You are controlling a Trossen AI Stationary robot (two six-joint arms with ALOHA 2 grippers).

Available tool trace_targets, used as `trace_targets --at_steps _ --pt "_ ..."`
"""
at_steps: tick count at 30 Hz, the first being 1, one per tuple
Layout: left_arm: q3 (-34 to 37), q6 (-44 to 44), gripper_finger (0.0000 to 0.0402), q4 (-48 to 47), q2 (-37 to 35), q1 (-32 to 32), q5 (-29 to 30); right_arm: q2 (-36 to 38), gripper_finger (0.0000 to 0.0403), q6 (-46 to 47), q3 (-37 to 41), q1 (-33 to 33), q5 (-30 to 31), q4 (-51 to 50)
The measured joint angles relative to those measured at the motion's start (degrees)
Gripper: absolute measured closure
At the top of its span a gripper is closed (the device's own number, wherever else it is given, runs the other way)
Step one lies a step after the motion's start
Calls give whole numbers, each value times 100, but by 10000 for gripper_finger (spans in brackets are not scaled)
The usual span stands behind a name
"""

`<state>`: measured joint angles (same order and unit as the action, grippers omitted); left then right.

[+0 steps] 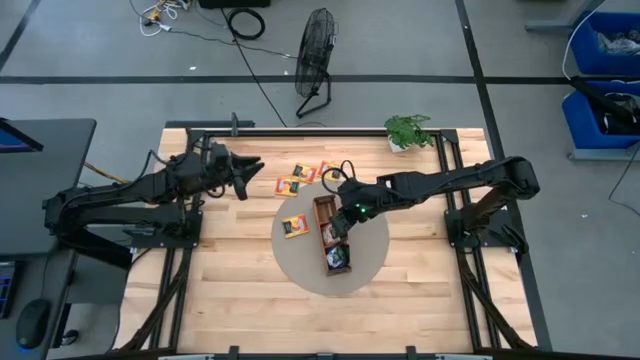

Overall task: Pick & Place Tea
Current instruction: Put the orange tea bag into the left section of the wooden organizer

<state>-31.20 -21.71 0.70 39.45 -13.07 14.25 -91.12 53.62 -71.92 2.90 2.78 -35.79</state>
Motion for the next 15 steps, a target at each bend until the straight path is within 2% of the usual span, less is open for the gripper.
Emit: trace_targets --at_steps 5,11,15 --pt "7 -1016 278 -1192 386 -258 -735 16 282 -12 0 1 23 -184" --pt "0 -375 278 -1231 1197 -340 -2606 16 282 -14 2 2 82 -539" --pt "0 -483 278 -1054 1828 -331 -2911 16 282 -13 2 20 99 -669"
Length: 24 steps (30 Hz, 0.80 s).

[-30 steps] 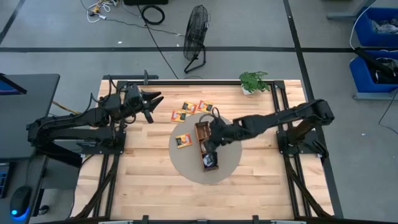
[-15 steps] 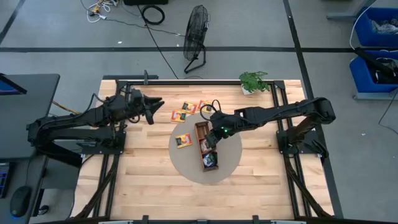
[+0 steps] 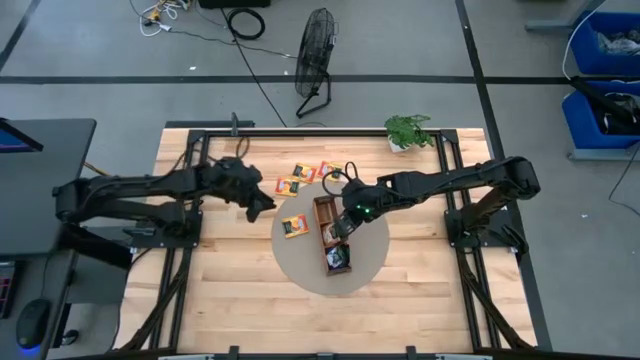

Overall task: Pick & Place Tea
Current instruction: Put the orange tea bag into the left section of the wooden organizer

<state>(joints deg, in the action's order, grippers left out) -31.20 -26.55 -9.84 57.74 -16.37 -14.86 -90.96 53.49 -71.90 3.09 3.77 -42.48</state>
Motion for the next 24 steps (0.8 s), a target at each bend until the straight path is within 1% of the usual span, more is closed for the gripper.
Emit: trace_targets --at_steps 3,6,7,10,14,19,24 --pt "0 43 273 195 492 25 -204 0 282 18 0 44 69 -11" --pt "0 -169 249 731 1016 27 -796 0 282 18 0 98 77 -22" --pt "-2 -281 238 884 1212 27 -908 0 282 16 0 114 88 -24" --pt "-2 -827 208 905 1736 27 -943 0 282 18 2 166 151 -57" --pt "0 -1095 184 934 2310 14 -940 0 282 32 2 208 158 -66" --pt "0 -1189 181 925 2744 14 -941 0 282 46 2 245 171 -86" --pt "0 -1362 189 978 2798 14 -872 0 282 60 2 245 177 -85"
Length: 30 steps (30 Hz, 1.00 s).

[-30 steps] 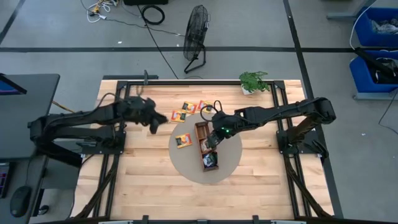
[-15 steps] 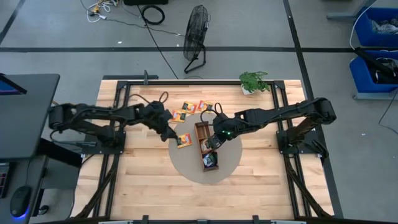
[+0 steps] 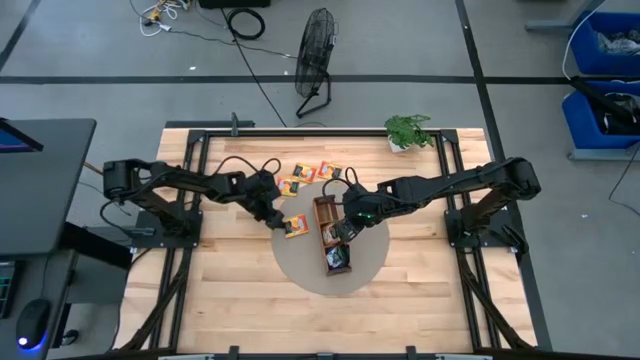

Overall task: Pick & Place Tea
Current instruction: Put the orange tea bag into the left section of the wooden organizer

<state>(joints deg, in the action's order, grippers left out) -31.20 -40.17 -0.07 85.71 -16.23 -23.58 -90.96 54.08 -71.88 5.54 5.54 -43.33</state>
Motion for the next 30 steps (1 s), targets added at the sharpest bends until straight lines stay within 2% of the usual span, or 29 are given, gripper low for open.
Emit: trace_targets --at_steps 7,23,27,30 --pt "0 -134 191 70 0 -11 385 0 282 -4 0 0 116 0" --pt "-20 -421 192 623 498 4 69 0 282 52 4 -2 151 26" --pt "-12 -416 213 683 505 2 83 0 282 48 4 -2 183 24" --pt "-4 -414 250 666 516 4 90 0 282 46 4 -2 267 12"
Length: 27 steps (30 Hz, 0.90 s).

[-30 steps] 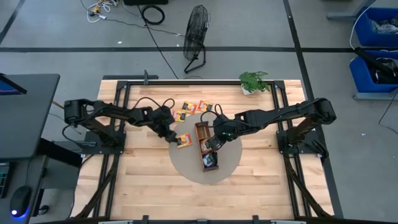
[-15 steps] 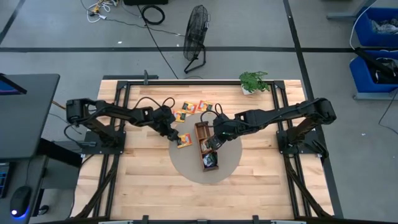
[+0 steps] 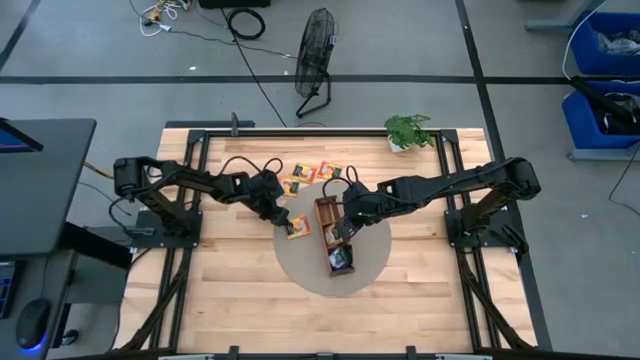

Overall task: Pick & Place Tea
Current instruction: Put the orange tea bag into the left section of the wooden organizer

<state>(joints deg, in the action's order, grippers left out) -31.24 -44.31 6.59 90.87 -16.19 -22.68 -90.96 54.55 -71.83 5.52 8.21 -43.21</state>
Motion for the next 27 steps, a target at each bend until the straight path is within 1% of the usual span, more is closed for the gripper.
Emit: trace_targets --at_steps 2,4,7,10,12,16,24,27 --pt "10 -2 281 32 0 0 -45 0 282 0 0 0 41 -10" --pt "17 -2 313 196 2 2 -235 0 282 0 0 -1 88 -12" --pt "6 -4 356 453 -2 7 -329 0 282 0 0 -1 142 -15" --pt "11 -7 386 492 0 4 -326 0 282 1 0 -1 144 -19" --pt "11 -3 396 504 -2 2 -370 0 282 0 0 0 144 -19" --pt "9 40 391 614 -2 7 -493 0 282 2 0 0 145 -19" --pt "6 139 345 628 74 5 -524 0 282 8 0 0 195 -17" --pt "6 17 331 663 188 9 -616 0 282 28 0 0 240 -15"
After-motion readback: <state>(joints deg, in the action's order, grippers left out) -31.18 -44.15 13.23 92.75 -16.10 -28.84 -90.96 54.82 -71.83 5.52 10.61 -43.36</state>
